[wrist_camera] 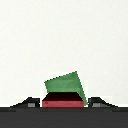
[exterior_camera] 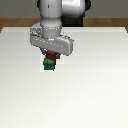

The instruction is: Place the red cube on top of the green cube.

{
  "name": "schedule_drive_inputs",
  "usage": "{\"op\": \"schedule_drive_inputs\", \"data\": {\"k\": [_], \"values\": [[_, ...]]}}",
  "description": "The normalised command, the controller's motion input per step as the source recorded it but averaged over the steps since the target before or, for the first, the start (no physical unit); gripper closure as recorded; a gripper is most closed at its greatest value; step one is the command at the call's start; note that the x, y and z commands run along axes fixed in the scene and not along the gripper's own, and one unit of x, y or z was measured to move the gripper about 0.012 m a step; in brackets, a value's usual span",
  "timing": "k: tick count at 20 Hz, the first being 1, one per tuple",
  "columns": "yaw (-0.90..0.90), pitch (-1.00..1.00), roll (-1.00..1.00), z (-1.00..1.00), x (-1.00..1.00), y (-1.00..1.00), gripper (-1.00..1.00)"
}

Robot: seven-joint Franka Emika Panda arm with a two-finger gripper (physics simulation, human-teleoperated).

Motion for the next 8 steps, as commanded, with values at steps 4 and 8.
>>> {"op": "schedule_drive_inputs", "data": {"k": [4,8], "values": [[0.0,0.0,0.0,0.0,0.0,0.0,-1.0],[0.0,0.0,0.0,0.0,0.0,0.0,-1.0]]}}
